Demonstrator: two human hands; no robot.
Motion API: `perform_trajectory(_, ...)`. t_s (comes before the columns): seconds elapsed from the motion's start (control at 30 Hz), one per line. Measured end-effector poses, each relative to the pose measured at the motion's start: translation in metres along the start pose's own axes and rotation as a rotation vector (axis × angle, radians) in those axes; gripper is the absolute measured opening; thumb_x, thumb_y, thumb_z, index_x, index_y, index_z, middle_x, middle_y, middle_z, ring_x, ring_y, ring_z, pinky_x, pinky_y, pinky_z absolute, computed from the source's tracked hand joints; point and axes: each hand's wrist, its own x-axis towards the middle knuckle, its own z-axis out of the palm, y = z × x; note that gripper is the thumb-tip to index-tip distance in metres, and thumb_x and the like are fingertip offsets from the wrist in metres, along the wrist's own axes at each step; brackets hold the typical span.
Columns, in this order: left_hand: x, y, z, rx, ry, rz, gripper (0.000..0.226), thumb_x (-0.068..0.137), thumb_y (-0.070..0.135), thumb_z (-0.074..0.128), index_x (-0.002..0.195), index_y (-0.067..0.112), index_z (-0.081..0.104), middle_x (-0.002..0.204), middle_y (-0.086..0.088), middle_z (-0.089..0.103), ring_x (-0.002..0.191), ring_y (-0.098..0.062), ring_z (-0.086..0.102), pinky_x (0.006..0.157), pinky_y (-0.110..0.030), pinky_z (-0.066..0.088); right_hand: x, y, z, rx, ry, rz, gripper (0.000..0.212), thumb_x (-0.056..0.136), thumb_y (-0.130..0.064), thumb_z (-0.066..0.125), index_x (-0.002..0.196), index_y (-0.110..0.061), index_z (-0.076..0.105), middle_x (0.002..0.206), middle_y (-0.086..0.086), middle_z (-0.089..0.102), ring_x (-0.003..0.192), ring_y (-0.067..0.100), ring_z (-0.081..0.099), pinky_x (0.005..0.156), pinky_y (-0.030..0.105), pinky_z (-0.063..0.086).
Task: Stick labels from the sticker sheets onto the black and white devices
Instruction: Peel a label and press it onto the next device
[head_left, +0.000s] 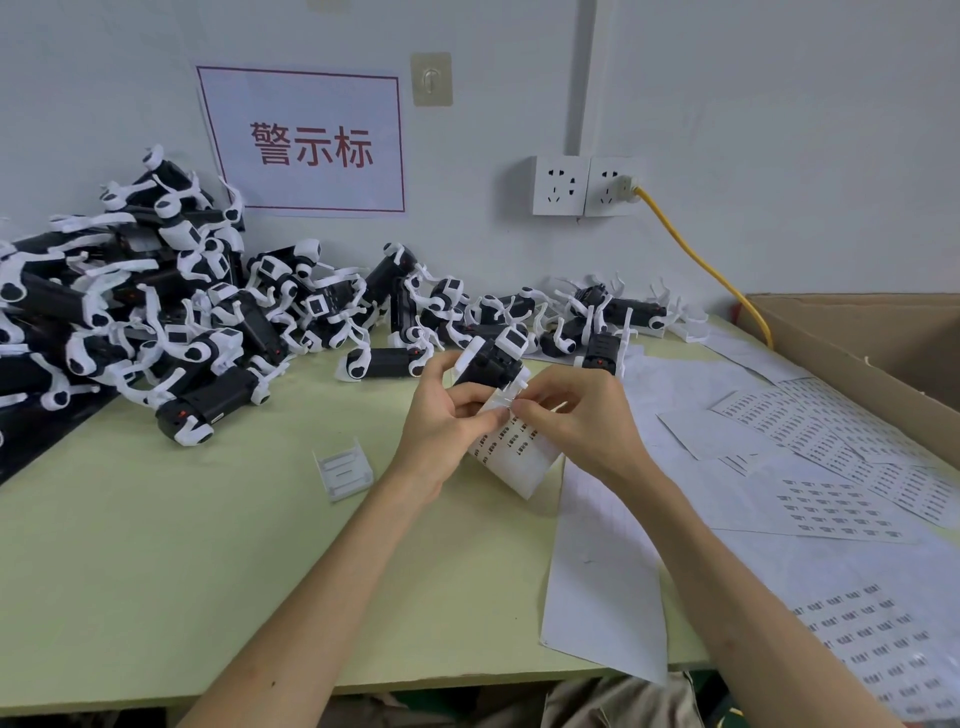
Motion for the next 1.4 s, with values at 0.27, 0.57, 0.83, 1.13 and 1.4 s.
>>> perform_trajectory(0.27,0.0003,-0.0029,-0.0006,0.045,-0.032,0.009,0.065,0.085,-0.014,0.071,0.113,0.038,0.045,0.089,0.001,0.079,0.081,-0.010,0.072,0.074,-0.022,0.056,0.0007,0.0000,-0.0001,0.001,0.006,0.069,0.024,0.082,-0.007,0.077,0.066,-0.024,0.073,0.069,-0.006,0.071,0.059,0.003,0.062,0.057,0.015,0.047)
perform_trajectory(0.57,0.0012,-0.0006,-0.0027,0.031,0.001,0.011,0.058,0.087,-0.009,0.072,0.111,0.036,0.045,0.091,0.004,0.080,0.081,-0.008,0.073,0.076,-0.022,0.057,0.0002,-0.0007,-0.0037,0.044,-0.059,0.031,0.016,0.084,-0.008,0.079,0.077,-0.022,0.075,0.075,-0.006,0.074,0.068,0.011,0.068,0.063,0.017,0.049)
perform_trajectory(0.83,0.0012,-0.0014,-0.0038,0.036,-0.035,-0.011,0.059,0.087,-0.008,0.072,0.116,0.036,0.045,0.093,-0.003,0.080,0.080,-0.013,0.073,0.075,-0.023,0.055,0.0012,0.0004,-0.0035,0.076,-0.047,0.080,0.026,0.083,-0.003,0.076,0.068,-0.024,0.074,0.066,-0.004,0.071,0.059,0.017,0.067,0.057,0.030,0.054)
perform_trajectory(1.13,0.0009,-0.0009,-0.0045,0.030,-0.040,-0.014,0.059,0.088,-0.011,0.070,0.115,0.036,0.044,0.092,-0.002,0.080,0.078,-0.013,0.072,0.073,-0.021,0.055,0.0031,0.0068,-0.0010,0.041,-0.050,0.075,0.016,0.089,-0.007,0.073,0.076,-0.017,0.076,0.071,-0.002,0.074,0.065,0.023,0.072,0.064,0.044,0.062)
perform_trajectory(1.4,0.0011,0.0008,-0.0042,0.044,0.006,0.023,0.051,0.090,0.000,0.073,0.112,0.036,0.045,0.084,0.003,0.079,0.076,-0.009,0.072,0.072,-0.017,0.054,-0.0001,0.0034,-0.0023,0.093,-0.102,0.066,0.016,0.084,-0.015,0.079,0.073,-0.026,0.075,0.072,-0.003,0.073,0.060,0.013,0.067,0.057,0.031,0.055)
